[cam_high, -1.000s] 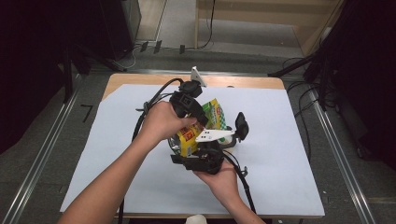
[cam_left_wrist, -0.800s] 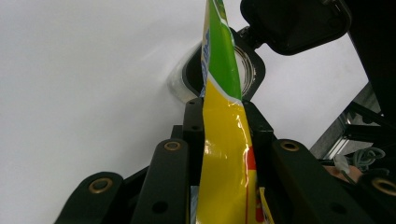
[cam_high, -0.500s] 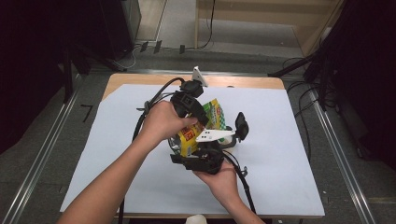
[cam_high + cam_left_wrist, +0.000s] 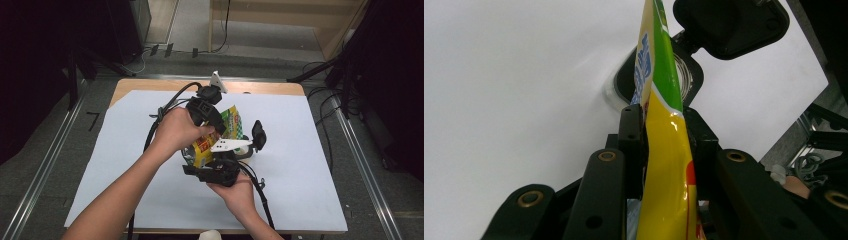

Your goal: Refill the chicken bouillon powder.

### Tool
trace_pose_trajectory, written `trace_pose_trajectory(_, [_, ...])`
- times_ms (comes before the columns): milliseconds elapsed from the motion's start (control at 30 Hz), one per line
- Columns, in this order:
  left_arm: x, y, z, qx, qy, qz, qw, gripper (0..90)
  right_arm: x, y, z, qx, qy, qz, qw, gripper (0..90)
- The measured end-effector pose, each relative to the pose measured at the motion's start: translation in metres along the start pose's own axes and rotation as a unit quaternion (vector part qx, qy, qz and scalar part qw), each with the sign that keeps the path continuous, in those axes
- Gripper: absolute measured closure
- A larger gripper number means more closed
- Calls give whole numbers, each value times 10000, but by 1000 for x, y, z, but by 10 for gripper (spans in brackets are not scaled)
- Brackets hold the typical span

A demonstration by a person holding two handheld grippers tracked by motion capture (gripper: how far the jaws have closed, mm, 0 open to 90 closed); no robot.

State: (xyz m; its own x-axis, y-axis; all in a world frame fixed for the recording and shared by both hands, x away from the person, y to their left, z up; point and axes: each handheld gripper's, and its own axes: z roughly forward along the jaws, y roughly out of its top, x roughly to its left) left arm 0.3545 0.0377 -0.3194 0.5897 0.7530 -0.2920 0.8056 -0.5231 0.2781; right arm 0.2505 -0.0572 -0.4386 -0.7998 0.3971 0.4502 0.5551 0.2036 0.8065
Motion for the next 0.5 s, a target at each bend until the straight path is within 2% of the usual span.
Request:
trace_pose_trajectory(200, [1,1,0,26,-171,-66,9998,764,-1,-1,0,12,10,40,10000,673])
trace_pose_trajectory(500, [8,3,1,106,-405,-425,9982,766,-1,-1,1,44,31,27,10000,678])
